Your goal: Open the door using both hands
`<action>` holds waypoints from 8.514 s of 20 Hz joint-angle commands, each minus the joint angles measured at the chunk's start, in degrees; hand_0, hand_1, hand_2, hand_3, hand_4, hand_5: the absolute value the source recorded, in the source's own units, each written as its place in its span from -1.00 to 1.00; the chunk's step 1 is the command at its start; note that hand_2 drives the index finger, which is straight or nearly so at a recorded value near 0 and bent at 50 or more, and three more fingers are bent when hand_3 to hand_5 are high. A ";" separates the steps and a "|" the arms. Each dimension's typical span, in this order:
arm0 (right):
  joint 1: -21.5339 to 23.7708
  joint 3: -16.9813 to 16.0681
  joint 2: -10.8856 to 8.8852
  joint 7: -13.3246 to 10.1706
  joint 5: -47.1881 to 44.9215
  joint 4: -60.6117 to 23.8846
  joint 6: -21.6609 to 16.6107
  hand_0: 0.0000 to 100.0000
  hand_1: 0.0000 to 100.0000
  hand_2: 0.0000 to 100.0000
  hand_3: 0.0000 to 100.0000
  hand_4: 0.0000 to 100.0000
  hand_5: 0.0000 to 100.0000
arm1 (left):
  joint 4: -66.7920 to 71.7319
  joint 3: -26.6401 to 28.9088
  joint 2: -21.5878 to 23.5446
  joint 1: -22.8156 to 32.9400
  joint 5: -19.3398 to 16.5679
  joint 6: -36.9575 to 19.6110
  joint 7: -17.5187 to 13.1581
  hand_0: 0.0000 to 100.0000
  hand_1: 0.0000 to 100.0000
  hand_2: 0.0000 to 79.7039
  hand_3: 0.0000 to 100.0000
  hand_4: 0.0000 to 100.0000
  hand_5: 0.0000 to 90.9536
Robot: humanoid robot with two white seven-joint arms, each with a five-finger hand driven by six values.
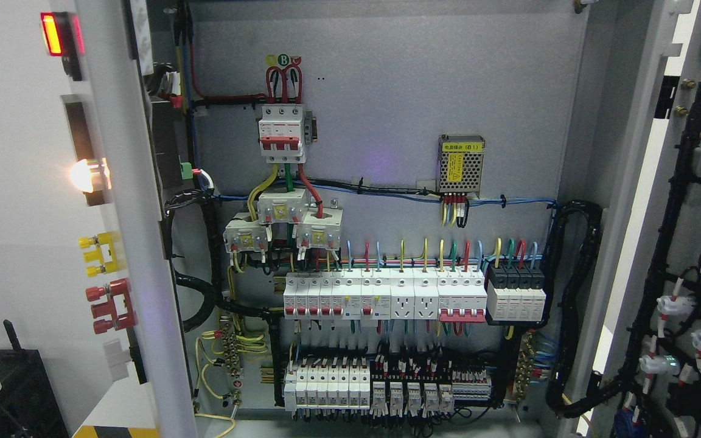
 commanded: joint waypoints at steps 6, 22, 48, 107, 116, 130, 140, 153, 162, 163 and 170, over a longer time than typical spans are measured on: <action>-1.27 2.50 1.23 -0.07 0.28 0.11 0.83 -0.23 -1.00 -1.00 -1.00 -1.00 -1.00 | 0.09 0.00 0.00 -0.88 0.01 -0.01 -0.02 -1.00 -1.00 -1.00 -1.00 -1.00 -1.00; -3.21 2.94 2.20 -0.07 0.28 0.11 1.97 -0.23 -1.00 -1.00 -1.00 -1.00 -1.00 | 0.09 -0.09 0.00 -0.97 0.01 -0.01 -0.02 -1.00 -1.00 -1.00 -1.00 -1.00 -1.00; -4.88 4.26 3.17 -0.07 0.28 0.46 2.59 -0.23 -1.00 -1.00 -1.00 -1.00 -1.00 | 0.26 -0.53 0.00 -0.97 -0.43 0.35 0.07 -1.00 -1.00 -1.00 -1.00 -1.00 -1.00; 37.65 -16.57 -9.13 -17.04 4.85 0.03 -29.12 -0.23 -1.00 -1.00 -1.00 -1.00 -1.00 | -88.67 -4.13 10.46 35.85 -2.89 -18.09 0.07 -1.00 -1.00 -1.00 -1.00 -1.00 -1.00; 45.30 -21.23 -11.16 -16.86 4.85 -4.62 -37.30 -0.23 -1.00 -1.00 -1.00 -1.00 -1.00 | -98.69 -4.22 10.99 38.67 -5.44 -28.30 0.06 -1.00 -1.00 -1.00 -1.00 -1.00 -1.00; 48.65 -26.33 -15.46 -16.86 5.12 -19.65 -44.52 -0.23 -1.00 -1.00 -1.00 -1.00 -1.00 | -107.84 -5.27 11.34 35.16 -5.44 -42.98 0.07 -1.00 -1.00 -1.00 -1.00 -1.00 -1.00; 47.24 -28.87 -17.05 -16.86 5.29 -23.97 -46.10 -0.23 -1.00 -1.00 -1.00 -1.00 -1.00 | -112.15 -8.16 12.39 24.45 -5.35 -43.16 0.15 -1.00 -1.00 -1.00 -1.00 -1.00 -1.00; 46.10 -30.46 -17.84 -16.86 5.29 -26.61 -47.59 -0.23 -1.00 -1.00 -1.00 -1.00 -1.00 | -115.75 -11.69 5.81 16.62 -5.52 -50.80 0.24 -1.00 -1.00 -1.00 -1.00 -1.00 -1.00; 44.87 -34.76 -18.72 -16.86 5.29 -26.61 -47.77 -0.23 -1.00 -1.00 -1.00 -1.00 -1.00 | -118.39 -11.34 0.97 13.97 -5.61 -57.66 0.24 -1.00 -1.00 -1.00 -1.00 -1.00 -1.00; 44.87 -35.38 -18.80 -16.86 5.29 -26.61 -47.77 -0.23 -1.00 -1.00 -1.00 -1.00 -1.00 | -118.65 -11.25 0.97 13.97 -5.61 -58.27 0.33 -1.00 -1.00 -1.00 -1.00 -1.00 -1.00; 44.61 -39.07 -20.30 -16.86 5.29 -25.90 -47.24 -0.23 -1.00 -1.00 -1.00 -1.00 -1.00 | -119.27 -8.62 2.37 15.64 -5.61 -64.68 0.68 -1.00 -1.00 -1.00 -1.00 -1.00 -1.00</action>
